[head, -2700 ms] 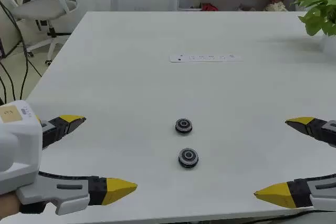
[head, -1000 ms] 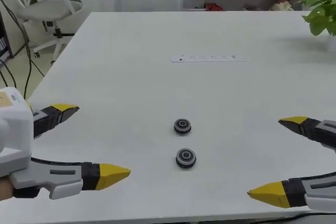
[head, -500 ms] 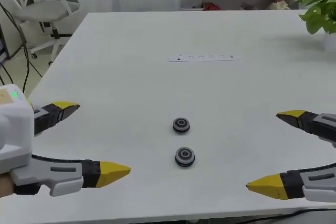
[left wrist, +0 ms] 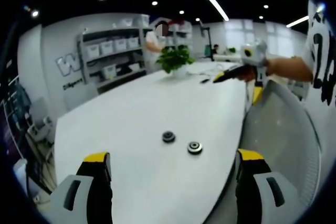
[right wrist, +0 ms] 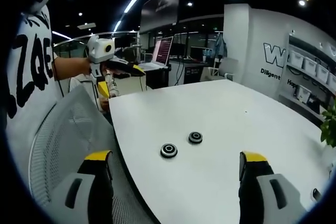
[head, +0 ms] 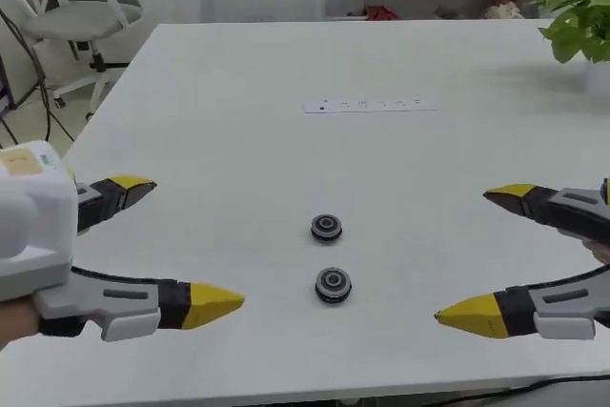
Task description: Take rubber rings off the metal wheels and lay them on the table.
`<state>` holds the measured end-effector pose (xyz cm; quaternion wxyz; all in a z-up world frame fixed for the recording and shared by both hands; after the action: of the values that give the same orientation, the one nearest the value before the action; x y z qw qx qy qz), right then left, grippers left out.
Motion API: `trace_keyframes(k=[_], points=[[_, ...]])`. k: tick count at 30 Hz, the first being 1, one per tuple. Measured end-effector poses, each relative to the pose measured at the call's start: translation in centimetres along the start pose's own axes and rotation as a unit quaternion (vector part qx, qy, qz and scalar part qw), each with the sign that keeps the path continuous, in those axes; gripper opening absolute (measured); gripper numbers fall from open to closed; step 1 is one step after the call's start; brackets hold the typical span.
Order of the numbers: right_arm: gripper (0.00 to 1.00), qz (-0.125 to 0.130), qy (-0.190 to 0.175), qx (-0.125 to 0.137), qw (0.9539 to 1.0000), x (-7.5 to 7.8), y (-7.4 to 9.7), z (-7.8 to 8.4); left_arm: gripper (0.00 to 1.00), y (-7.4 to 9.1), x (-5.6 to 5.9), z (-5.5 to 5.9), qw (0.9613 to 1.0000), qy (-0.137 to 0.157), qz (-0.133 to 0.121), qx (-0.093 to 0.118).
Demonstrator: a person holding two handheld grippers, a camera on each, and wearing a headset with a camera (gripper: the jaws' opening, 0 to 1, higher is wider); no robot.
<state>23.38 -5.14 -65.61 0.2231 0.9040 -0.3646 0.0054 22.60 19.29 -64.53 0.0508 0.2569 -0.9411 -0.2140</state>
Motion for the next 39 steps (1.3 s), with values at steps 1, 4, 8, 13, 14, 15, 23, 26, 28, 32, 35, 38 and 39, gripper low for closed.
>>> trace_keyframes(k=[1,4,8,13,14,15,23,26,28,32,35,38,39], points=[[0.97,0.000,0.002,0.001,1.0000,0.2,0.0,-0.2,1.00,0.0,-0.1,-0.1,1.0000,-0.001,0.000,0.000],[0.97,-0.002,0.018,0.005,0.9998,0.9,-0.1,-1.1,1.00,-0.2,-0.4,-0.7,1.0000,-0.009,0.001,0.002],[0.96,-0.001,0.024,0.013,0.9996,1.8,-0.1,-2.1,1.00,-0.7,-0.8,-1.1,0.9998,-0.017,0.005,0.002],[0.96,-0.006,0.030,0.015,0.9994,2.3,-0.6,-2.5,1.00,-1.3,-0.9,-1.2,0.9996,-0.024,0.014,-0.003],[0.96,-0.007,0.032,0.014,0.9994,2.3,-0.6,-2.5,1.00,-1.5,-0.9,-1.2,0.9995,-0.026,0.017,-0.006],[0.96,-0.009,0.034,0.013,0.9993,2.3,-0.7,-2.5,1.00,-1.6,-0.9,-1.2,0.9994,-0.027,0.019,-0.007],[0.96,-0.026,0.043,0.013,0.9987,2.1,-1.8,-2.6,1.00,-2.6,-1.4,-1.5,0.9989,-0.034,0.030,-0.015],[0.95,-0.032,0.047,0.009,0.9983,2.1,-2.3,-2.4,1.00,-3.1,-1.5,-1.5,0.9986,-0.035,0.036,-0.015],[0.93,-0.037,0.054,0.014,0.9978,2.0,-2.5,-2.4,1.00,-3.4,-1.6,-1.5,0.9985,-0.035,0.039,-0.017],[0.92,-0.043,0.052,0.013,0.9976,2.0,-3.2,-2.2,1.00,-4.2,-1.6,-1.4,0.9978,-0.041,0.047,-0.023],[0.91,-0.047,0.054,0.005,0.9974,2.0,-3.7,-1.7,1.00,-4.7,-1.7,-1.3,0.9974,-0.042,0.054,-0.023],[0.89,-0.053,0.056,-0.001,0.9971,1.9,-4.3,-1.2,1.00,-5.2,-1.8,-1.0,0.9971,-0.041,0.057,-0.029],[0.87,-0.056,0.060,0.000,0.9967,1.8,-4.5,-1.0,1.00,-5.4,-1.7,-0.9,0.9968,-0.043,0.060,-0.030]])
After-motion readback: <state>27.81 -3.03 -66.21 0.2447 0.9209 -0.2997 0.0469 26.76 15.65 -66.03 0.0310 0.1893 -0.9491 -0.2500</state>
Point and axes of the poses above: the centre of the closed fingertips' face, and the gripper's own axes: y roughly backward along the fingers, x roughly to its right, z roughly out of its underside, the point moved 2 cm from there along y, roughly backward along the fingers, and after that the axes turned 13 degrees about z, right-handed, at the moved point
